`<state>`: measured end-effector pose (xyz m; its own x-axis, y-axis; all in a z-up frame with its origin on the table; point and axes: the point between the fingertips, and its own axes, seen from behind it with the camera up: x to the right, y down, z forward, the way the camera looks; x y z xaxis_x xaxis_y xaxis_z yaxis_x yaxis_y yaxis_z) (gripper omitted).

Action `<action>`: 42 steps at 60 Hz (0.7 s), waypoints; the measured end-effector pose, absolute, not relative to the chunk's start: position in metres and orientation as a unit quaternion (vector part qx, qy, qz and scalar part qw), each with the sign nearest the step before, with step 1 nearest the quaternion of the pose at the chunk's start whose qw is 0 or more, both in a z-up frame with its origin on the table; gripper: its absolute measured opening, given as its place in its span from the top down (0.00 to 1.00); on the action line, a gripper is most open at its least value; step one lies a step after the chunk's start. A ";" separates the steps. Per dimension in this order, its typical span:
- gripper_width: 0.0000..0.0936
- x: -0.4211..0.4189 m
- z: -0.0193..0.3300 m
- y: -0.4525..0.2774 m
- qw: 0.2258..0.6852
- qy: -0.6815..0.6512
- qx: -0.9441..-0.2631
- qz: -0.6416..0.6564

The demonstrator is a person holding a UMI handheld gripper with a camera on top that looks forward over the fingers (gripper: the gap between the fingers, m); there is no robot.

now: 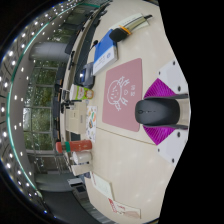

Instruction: Arrange mouse

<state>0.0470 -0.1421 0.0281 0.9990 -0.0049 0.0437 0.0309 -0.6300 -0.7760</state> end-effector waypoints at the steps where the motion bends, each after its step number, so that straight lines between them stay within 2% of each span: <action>1: 0.63 0.046 0.037 -0.140 0.434 -0.004 -0.900 -0.019; 11: 0.63 0.058 0.128 -0.090 0.494 0.022 -0.869 -0.024; 18: 0.63 0.078 0.144 -0.037 0.516 0.042 -0.855 -0.032; 24: 0.63 0.095 0.119 0.003 0.507 0.041 -0.860 -0.046; 37: 0.63 0.125 0.025 0.032 0.445 0.062 -0.892 -0.052; 42: 0.56 0.129 0.004 0.031 0.429 0.067 -0.900 -0.046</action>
<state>0.1286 0.0315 0.0037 0.9867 -0.1605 0.0261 -0.0807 -0.6227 -0.7782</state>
